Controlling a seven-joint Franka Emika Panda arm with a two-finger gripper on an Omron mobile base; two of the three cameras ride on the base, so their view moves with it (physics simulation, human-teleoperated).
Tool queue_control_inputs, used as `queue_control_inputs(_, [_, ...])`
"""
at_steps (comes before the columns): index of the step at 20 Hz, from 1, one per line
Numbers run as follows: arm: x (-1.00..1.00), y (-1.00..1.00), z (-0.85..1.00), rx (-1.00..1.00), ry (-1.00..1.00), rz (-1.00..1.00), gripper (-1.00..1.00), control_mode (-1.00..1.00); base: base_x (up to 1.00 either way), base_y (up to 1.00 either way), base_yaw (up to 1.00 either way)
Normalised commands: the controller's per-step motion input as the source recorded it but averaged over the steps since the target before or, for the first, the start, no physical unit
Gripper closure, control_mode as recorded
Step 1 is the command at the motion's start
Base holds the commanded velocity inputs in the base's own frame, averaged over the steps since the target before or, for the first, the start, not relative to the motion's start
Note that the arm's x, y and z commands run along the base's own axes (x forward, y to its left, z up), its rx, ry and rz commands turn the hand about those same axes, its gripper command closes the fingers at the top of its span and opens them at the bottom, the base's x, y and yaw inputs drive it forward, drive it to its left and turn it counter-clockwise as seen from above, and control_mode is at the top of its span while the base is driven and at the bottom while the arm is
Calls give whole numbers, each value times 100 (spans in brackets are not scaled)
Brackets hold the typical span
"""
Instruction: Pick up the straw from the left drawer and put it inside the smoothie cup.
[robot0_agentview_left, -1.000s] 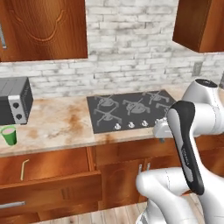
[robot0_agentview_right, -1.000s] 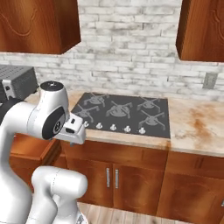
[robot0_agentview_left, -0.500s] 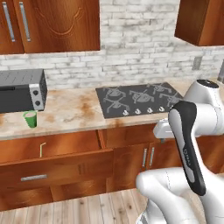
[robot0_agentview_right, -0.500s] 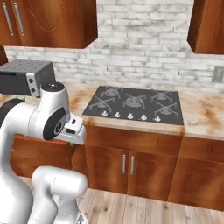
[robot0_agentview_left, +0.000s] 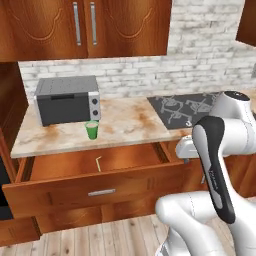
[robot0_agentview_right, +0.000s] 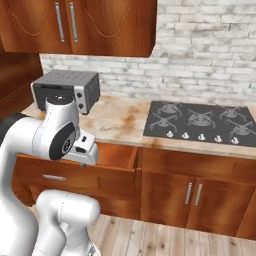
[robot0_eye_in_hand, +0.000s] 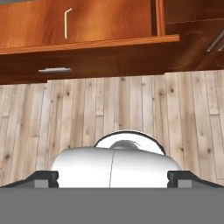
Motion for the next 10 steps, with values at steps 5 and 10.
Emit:
queue_control_inputs(5, [0, 0, 0, 0, 0, 0, -100, 100, 1, 90, 0])
queue_control_inputs(10, [0, 0, 0, 0, 0, 0, -100, 100, 14, 67, 0])
